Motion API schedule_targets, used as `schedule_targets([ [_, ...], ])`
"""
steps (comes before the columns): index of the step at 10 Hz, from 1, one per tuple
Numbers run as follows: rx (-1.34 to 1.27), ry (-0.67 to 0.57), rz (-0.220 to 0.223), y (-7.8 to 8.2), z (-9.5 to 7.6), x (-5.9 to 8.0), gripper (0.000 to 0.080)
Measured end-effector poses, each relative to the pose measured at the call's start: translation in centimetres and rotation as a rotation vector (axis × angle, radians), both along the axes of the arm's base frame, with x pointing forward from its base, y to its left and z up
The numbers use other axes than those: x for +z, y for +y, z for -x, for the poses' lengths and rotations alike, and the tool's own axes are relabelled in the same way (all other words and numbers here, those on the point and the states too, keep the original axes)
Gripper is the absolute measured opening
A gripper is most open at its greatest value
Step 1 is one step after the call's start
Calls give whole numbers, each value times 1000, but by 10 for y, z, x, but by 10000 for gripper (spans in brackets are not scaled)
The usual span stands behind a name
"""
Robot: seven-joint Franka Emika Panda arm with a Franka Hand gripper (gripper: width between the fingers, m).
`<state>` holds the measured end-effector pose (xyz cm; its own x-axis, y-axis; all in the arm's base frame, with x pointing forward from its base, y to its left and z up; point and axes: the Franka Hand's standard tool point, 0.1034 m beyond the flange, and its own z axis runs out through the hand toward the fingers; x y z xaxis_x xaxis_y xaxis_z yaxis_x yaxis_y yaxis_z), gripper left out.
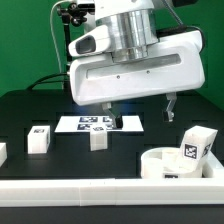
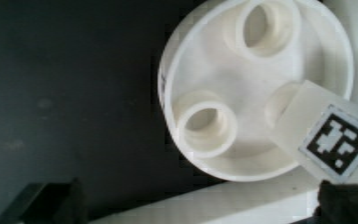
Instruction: Assemble stool
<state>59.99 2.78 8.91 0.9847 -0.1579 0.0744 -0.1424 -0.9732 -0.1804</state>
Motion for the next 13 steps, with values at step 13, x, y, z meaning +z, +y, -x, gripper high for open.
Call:
schedule_targets([
  [13,348,32,175,-74,43,-32,648],
])
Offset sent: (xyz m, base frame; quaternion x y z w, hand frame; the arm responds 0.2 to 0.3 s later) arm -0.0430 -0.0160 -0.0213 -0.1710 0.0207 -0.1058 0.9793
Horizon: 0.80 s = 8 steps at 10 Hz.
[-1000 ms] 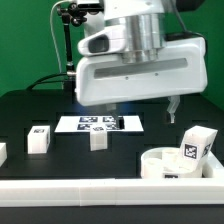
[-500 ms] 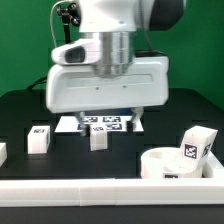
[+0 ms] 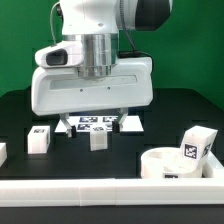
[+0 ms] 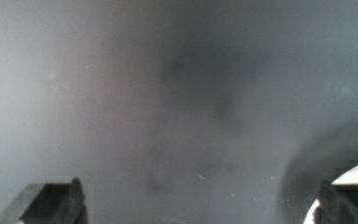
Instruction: Assemble stool
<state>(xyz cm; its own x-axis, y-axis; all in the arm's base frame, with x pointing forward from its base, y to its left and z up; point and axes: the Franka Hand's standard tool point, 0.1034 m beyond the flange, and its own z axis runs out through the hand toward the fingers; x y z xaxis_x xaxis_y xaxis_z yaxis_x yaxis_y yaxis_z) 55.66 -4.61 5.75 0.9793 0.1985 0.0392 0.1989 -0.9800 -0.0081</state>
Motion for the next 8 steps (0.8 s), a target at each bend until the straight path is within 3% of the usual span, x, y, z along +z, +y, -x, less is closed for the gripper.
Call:
schedule_targets([
  [3,-59,7,10,7,42,-20,648],
  [6,-56,37,3,8,42,-19,648],
  [8,-66,172,-20,17,51,-20,648],
])
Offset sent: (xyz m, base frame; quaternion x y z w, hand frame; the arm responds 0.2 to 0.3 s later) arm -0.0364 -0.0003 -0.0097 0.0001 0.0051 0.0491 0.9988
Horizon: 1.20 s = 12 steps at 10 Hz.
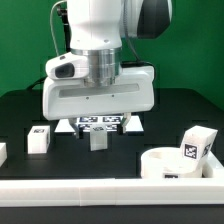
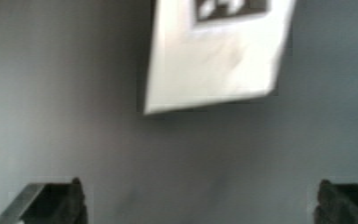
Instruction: Assemble stool
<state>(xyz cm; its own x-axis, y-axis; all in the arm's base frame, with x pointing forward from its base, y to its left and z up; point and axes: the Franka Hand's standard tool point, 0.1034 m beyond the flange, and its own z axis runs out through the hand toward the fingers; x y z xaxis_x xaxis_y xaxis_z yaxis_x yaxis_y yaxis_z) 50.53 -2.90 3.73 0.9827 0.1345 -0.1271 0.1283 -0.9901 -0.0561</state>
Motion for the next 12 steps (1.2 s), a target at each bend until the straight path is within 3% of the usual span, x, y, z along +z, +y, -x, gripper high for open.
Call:
schedule_targets([
  [4,-30,262,-17,11,10,-6,648],
  [6,-1,390,-13,1,12,-4,648],
  [10,-7,391,-5,0,10,-6,648],
  [12,-39,400,47,-10,13,-6,648],
])
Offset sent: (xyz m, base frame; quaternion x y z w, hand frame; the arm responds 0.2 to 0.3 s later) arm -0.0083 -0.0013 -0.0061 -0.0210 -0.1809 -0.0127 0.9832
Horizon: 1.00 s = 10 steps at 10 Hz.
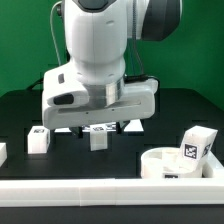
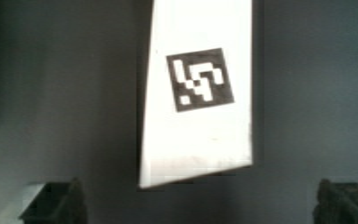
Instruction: Assemble stool
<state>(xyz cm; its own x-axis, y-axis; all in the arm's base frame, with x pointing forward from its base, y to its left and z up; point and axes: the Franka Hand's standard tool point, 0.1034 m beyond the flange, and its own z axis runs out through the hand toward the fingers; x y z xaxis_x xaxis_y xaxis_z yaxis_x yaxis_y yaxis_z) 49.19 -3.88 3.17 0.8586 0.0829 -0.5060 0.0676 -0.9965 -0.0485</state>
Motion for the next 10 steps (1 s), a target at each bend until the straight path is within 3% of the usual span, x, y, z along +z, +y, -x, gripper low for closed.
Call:
schedule_targets([
  [1,-3,7,35,-2,1,-1,648],
  [2,-25,23,42,-3,6,-4,648],
  [6,-32,49,38,-4,9,-5,648],
  [7,-35,137,35,-3,18,-3,648],
  [10,-30,333,39,-2,16,-10,648],
])
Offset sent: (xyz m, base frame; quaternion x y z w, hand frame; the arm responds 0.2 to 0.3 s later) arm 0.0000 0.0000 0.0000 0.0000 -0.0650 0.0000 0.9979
